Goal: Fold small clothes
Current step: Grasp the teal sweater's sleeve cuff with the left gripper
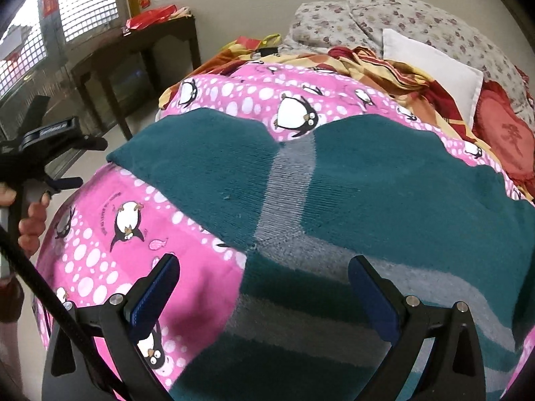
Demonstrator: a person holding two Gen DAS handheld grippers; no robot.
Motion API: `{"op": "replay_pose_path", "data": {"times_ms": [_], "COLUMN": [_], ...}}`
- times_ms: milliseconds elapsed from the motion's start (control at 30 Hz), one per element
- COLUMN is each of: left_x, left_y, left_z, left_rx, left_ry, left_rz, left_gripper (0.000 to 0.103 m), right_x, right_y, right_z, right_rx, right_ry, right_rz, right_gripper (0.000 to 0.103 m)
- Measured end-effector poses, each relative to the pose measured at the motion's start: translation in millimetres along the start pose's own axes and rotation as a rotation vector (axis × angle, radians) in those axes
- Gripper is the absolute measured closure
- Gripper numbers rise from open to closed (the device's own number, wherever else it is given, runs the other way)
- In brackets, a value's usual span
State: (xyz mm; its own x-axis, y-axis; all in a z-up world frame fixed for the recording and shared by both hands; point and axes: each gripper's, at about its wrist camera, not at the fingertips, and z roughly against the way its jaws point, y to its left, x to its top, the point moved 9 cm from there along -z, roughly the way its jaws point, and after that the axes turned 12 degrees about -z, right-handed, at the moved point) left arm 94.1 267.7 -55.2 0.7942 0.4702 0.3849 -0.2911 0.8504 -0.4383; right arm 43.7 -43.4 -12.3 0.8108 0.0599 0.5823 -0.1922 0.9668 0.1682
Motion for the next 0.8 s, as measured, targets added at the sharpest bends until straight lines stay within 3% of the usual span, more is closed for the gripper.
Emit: {"op": "replay_pose_path", "data": {"times_ms": [233, 367, 433, 533, 633, 700, 800], "left_x": [1, 10, 13, 17, 23, 29, 37], "left_y": [-1, -7, -8, -13, -19, -21, -32], "left_z": [-32, -36, -39, -43, -40, -30, -13], "left_rx": [-0.117, -0.171, -0.188, -0.211, -0.224, -0.175, -0.168], "left_ry": [0.068, 0.056, 0.06, 0.062, 0.041, 0.004, -0.047], "left_rz": [0.075, 0.09, 0.1, 0.092, 0.066, 0.031, -0.022], "left_gripper": [0.001, 0.006, 0.024, 0.037, 0.067, 0.085, 0.087], "right_x": [4, 7, 8, 10, 11, 11, 11], "right_y": [4, 9, 9, 9, 7, 7, 5], "right_z": [-12, -18, -22, -25, -26, -25, -23], "right_rx": [0.009, 0.005, 0.002, 0.003, 0.008, 0.011, 0.017], "right_ry": [0.017, 0.017, 0.019, 0.018, 0.015, 0.014, 0.01], "right_rz": [-0.014, 0.003, 0.004, -0.009, -0.024, -0.028, -0.035], "right_gripper": [0.0, 0.0, 0.0, 0.0, 0.0, 0.0, 0.0]}}
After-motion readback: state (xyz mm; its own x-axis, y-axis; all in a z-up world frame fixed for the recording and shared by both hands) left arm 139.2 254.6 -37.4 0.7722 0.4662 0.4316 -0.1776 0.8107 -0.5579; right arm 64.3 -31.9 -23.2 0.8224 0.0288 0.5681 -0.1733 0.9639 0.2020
